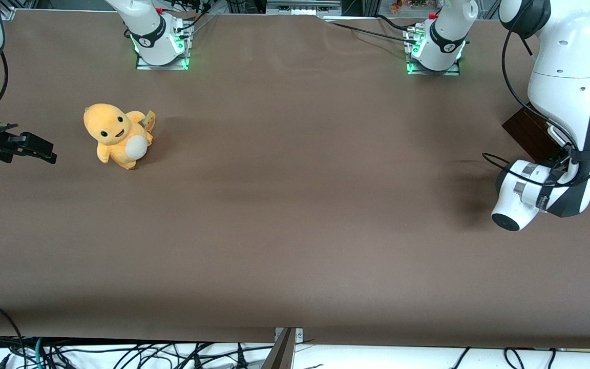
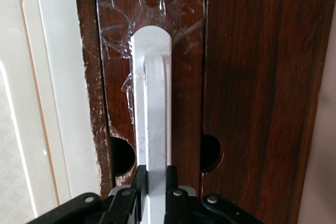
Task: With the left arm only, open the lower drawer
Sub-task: 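Pull the handle with the left gripper, sliding the drawer out of the cabinet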
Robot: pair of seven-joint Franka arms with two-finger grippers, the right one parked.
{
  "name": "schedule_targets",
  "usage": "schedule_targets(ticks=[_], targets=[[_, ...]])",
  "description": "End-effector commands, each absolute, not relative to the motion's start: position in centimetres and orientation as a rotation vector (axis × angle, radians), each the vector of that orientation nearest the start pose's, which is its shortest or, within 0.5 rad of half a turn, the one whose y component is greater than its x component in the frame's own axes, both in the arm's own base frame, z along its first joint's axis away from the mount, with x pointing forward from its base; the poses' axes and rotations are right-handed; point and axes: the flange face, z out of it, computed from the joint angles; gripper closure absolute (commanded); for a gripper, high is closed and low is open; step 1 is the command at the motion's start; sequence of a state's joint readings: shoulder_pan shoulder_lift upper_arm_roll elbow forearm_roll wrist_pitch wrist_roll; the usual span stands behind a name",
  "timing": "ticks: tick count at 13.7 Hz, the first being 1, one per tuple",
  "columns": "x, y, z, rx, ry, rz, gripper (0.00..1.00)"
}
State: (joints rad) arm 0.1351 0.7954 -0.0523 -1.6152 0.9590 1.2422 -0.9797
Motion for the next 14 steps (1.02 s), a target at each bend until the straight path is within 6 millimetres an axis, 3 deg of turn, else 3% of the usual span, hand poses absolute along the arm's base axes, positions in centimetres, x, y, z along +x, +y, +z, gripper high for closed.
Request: schedule_targets(ticks=[1, 5, 9, 14], targets=[[57.1, 15.7, 17.6, -1.631, -0.654, 0.587, 0.96], [57.6, 13.6, 17.6, -1.639, -0.623, 0.561, 0.96], [58.1, 10.2, 16.8, -1.638, -0.591, 0.506, 0.96], [60.2, 6.5, 18.6, -1.662, -0.574, 0.439, 0.95]])
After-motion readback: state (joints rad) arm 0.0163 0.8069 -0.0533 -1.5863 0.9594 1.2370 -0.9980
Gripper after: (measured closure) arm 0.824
